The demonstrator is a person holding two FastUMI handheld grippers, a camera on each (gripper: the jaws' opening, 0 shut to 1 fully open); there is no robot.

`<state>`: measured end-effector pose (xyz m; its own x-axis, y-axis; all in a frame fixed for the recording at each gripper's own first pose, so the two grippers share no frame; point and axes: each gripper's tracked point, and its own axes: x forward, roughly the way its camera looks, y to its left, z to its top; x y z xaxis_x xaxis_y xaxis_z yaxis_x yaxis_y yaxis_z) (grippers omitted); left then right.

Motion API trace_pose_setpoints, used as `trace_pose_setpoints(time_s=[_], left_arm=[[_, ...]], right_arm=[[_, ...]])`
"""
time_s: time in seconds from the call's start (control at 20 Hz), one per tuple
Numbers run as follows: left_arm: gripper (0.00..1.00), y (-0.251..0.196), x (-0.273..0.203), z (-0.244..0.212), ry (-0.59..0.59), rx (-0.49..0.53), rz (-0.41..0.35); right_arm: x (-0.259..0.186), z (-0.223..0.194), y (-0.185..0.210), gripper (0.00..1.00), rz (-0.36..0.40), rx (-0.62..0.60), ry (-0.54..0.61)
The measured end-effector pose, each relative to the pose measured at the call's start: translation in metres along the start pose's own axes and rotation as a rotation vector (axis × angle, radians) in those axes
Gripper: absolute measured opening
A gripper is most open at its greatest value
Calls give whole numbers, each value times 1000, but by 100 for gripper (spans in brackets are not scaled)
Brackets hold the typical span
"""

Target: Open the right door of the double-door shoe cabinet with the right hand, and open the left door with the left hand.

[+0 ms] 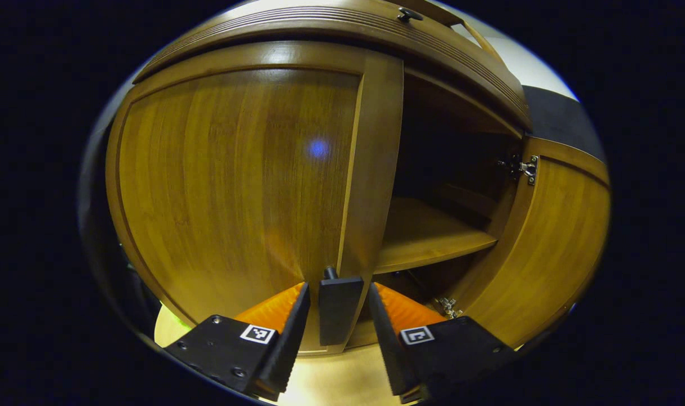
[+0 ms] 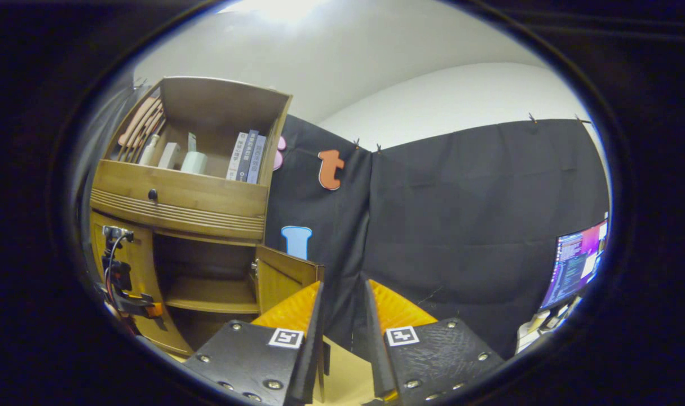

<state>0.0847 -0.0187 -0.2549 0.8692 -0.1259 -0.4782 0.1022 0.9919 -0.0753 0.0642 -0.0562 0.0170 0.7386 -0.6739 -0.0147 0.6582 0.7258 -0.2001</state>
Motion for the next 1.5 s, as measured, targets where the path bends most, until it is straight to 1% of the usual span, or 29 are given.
trace_pose_setpoints(time_s=[0.05,0.1,0.15,0.25,0.3,0.35,0.4,0.45,0.5,0.55,0.7,0.75,0.9,1.05,1.1,1.4,1.45,1.5], left_arm=[[64,-1,1,-1,-1,-3,0],[51,0,3,-2,-4,-7,11],[47,3,5,-1,-8,-11,23],[39,5,4,0,-18,-4,24],[41,5,3,-3,-15,4,24],[41,5,3,-2,-22,13,24],[37,5,4,-2,-27,18,25],[37,5,3,-1,-25,21,29],[39,4,2,-2,-26,21,34],[36,4,2,-2,-27,21,40],[35,4,-5,-4,-34,24,47],[35,3,-8,-4,-38,25,48],[34,3,-23,-9,-42,31,48],[31,3,-40,-13,-48,21,55],[34,3,-45,-14,-51,18,60],[34,9,-83,-25,-62,-12,95],[34,10,-89,-26,-63,-19,101],[34,11,-95,-27,-64,-25,107]], right_arm=[[-1,0,-2,39,-7,0,2],[-2,-1,-4,36,-13,1,4],[-3,-1,-6,43,-20,2,4],[-3,-1,-9,43,-26,8,7],[-3,-2,-9,43,-24,14,9],[-3,-1,-8,43,-20,20,10],[-2,-1,-7,41,-15,24,10],[-2,-1,-5,44,-11,24,10],[-2,-2,-5,41,-6,20,11],[-3,-1,-4,41,-1,17,13],[-4,-5,-2,41,15,13,22],[-5,-7,-1,43,21,17,26],[-4,-10,0,41,48,42,40],[-1,-13,7,41,86,54,50],[-1,-13,10,41,101,54,52],[2,-15,34,41,208,53,62],[3,-15,40,43,228,56,65],[4,-17,46,41,248,61,69]])
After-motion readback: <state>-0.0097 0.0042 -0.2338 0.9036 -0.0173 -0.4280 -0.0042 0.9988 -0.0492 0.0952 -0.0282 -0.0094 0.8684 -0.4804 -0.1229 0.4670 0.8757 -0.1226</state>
